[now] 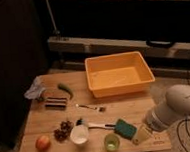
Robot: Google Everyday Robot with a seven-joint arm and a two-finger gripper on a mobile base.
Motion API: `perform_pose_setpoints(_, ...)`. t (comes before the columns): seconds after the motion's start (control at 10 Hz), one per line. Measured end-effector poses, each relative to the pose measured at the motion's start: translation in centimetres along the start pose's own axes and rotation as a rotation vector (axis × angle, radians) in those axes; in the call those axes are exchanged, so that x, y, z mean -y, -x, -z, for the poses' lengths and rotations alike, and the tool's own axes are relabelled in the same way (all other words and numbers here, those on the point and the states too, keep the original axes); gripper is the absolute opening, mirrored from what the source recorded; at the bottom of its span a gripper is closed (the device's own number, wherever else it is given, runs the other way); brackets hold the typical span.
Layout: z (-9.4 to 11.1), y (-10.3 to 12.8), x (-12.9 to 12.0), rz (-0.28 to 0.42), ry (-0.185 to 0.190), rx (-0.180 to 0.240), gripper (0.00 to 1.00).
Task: Place sponge in plastic cup
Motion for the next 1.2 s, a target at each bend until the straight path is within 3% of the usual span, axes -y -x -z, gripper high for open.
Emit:
perform_pose_setpoints(0.1,0.0,0.1,0.1,0.003,-0.003,0.001,0.73)
perform_pose_setpoints(0.2,-0.4,0.3,0.6,0.015,-0.032,0.016,0.73)
perform_pose_setpoints(0.5,-4.1,1.9,2.3,0.071,-0.084,0.054,0.73)
perform_pose_setpoints(0.7,-5.9,2.7,4.0,0.087,-0.084,0.068,0.73)
perform_pose_setpoints(1.2,-7.3,2.7,5.9,0.134,-0.075,0.080,0.73)
